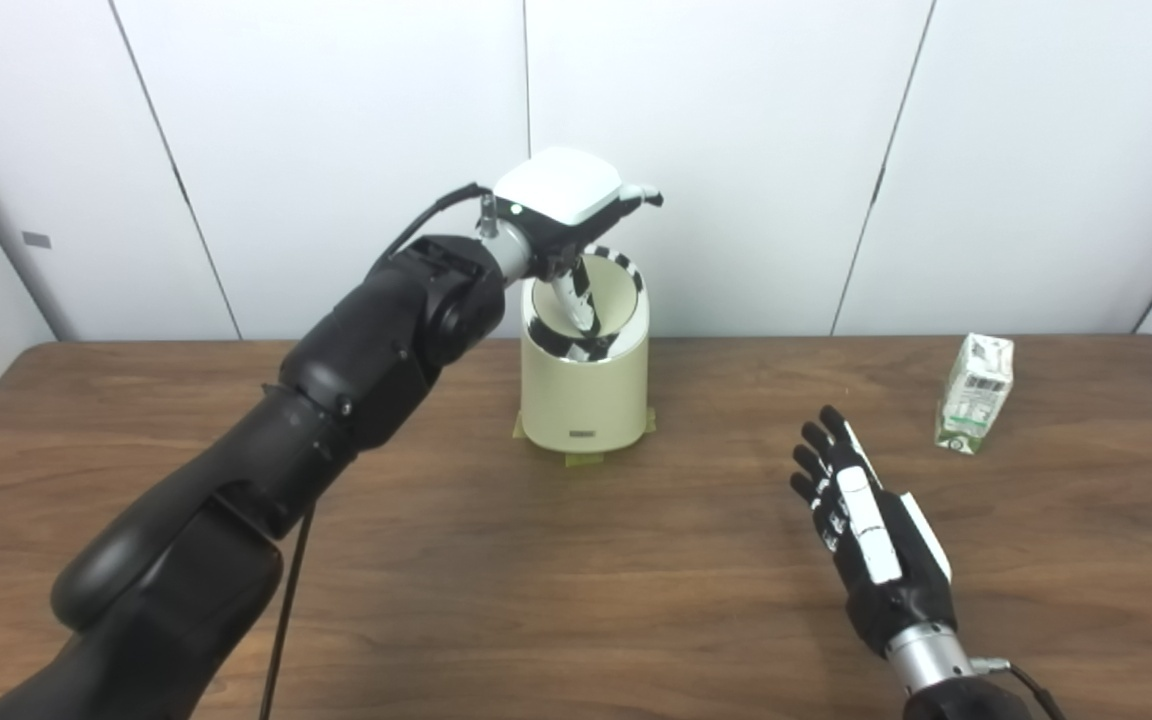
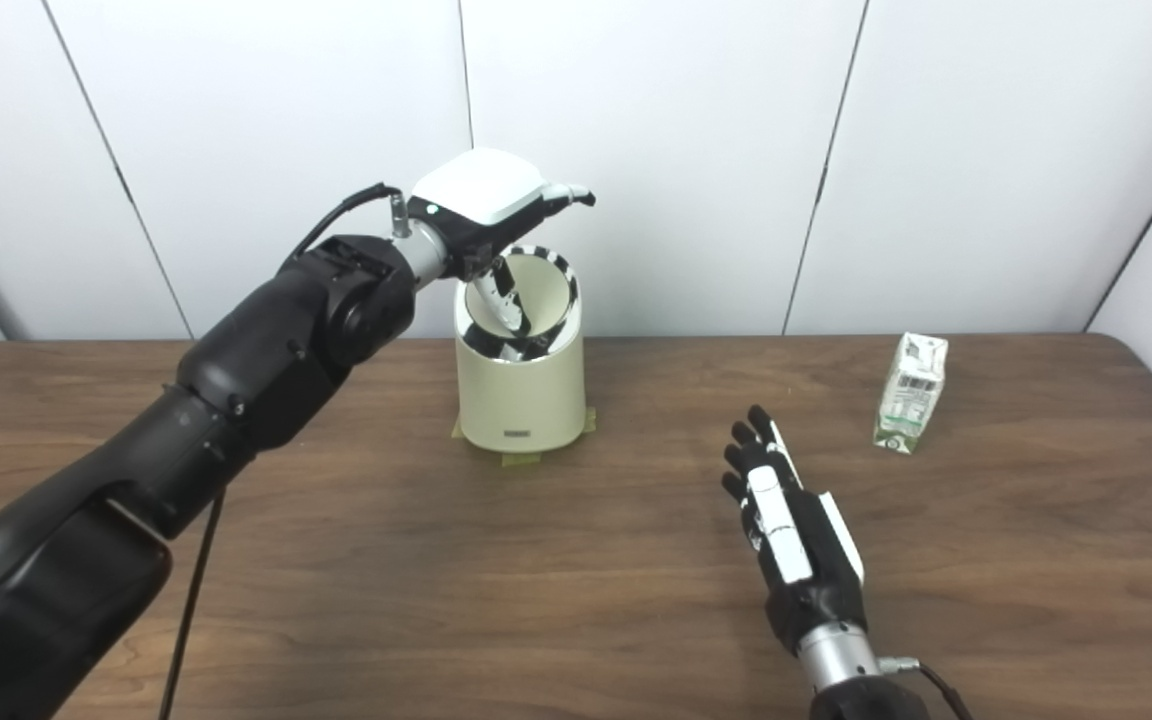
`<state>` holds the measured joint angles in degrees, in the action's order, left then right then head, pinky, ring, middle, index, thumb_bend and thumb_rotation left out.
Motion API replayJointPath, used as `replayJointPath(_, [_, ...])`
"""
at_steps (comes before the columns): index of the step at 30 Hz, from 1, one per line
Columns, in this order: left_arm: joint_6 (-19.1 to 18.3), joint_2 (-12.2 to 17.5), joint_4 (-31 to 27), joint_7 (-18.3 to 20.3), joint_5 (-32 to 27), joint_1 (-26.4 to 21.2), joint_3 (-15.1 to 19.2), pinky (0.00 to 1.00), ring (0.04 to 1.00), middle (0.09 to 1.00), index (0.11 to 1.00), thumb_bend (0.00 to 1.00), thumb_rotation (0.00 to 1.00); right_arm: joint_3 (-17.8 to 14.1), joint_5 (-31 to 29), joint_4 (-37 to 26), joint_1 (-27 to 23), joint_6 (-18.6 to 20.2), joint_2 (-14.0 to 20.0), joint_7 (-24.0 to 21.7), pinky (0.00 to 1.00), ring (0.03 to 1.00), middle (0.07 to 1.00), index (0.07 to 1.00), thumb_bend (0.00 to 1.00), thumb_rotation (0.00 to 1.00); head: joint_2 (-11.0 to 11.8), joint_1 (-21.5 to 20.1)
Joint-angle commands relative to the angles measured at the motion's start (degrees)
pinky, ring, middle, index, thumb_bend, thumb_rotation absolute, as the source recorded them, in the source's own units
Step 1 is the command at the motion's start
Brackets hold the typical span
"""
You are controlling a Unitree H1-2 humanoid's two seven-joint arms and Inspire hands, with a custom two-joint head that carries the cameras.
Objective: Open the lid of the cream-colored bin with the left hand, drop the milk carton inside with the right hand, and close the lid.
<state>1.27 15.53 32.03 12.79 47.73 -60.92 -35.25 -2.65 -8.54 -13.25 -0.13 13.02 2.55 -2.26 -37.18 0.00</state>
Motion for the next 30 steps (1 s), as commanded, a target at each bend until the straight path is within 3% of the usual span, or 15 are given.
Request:
replayJointPath(1, [-1.50,0.15,-0.80,2.38,-0.24,-0.42,0.81,0.82,0.890,0.904,0.931,0.90,0.00,-0.27,-0.90,-1.63,-1.58,-1.42,0.28,-0.74,0.96,0.969,0.978,1.000,0.63,0.84,-0.07,0.11])
replayJointPath(8, [-8.07,-0.09,-7.28,7.01,-8.82,-1.01,11.24,0.76,0.878,0.907,0.928,0.88,0.00,-0.01,-0.45,-1.51,-1.52,-1.24,0.45,-0.64,0.96,0.969,0.976,0.999,0.65,0.83,-0.06,0.17])
replayJointPath(11, [-9.84,-0.94,-11.72,4.95,-13.24,0.93,17.12,0.74,0.836,0.845,0.882,0.85,0.00,-0.01,-0.52,-1.76,-1.47,-1.04,0.43,-0.61,0.96,0.967,0.976,0.997,0.64,0.83,-0.18,-0.01])
replayJointPath(16, [-13.48,-4.79,-23.98,1.93,-21.73,7.90,26.47,0.71,0.804,0.834,0.830,0.65,0.15,-0.21,-0.50,-1.84,-1.48,-0.45,0.54,-0.41,0.95,0.957,0.969,0.990,0.62,0.82,-0.31,0.10])
replayJointPath(18, [-15.35,-6.30,-28.86,0.49,-22.79,11.18,28.24,0.69,0.793,0.819,0.826,0.58,0.21,-0.26,-0.75,-1.92,-1.42,-0.34,0.65,-0.59,0.95,0.959,0.972,0.992,0.62,0.82,-0.37,0.06])
replayJointPath(21, [-17.66,-8.36,-34.89,-0.83,-24.64,16.36,29.95,0.69,0.775,0.804,0.814,0.47,0.22,-0.29,-1.00,-2.06,-1.31,-0.26,0.72,-0.72,0.95,0.962,0.974,0.994,0.62,0.81,-0.45,-0.07])
replayJointPath(25, [-17.31,-8.74,-40.47,-0.96,-26.84,23.50,30.64,0.72,0.789,0.825,0.828,0.36,0.36,-0.28,-0.90,-1.97,-1.17,-0.40,1.00,-0.85,0.94,0.960,0.974,0.995,0.63,0.82,-0.56,-0.22])
replayJointPath(30, [-21.50,-10.04,-47.89,-0.35,-32.03,32.06,32.95,0.74,0.803,0.841,0.858,0.37,0.54,-0.45,-0.85,-2.40,-1.05,-0.11,1.19,-0.71,0.94,0.955,0.969,0.981,0.64,0.81,-0.66,-0.50])
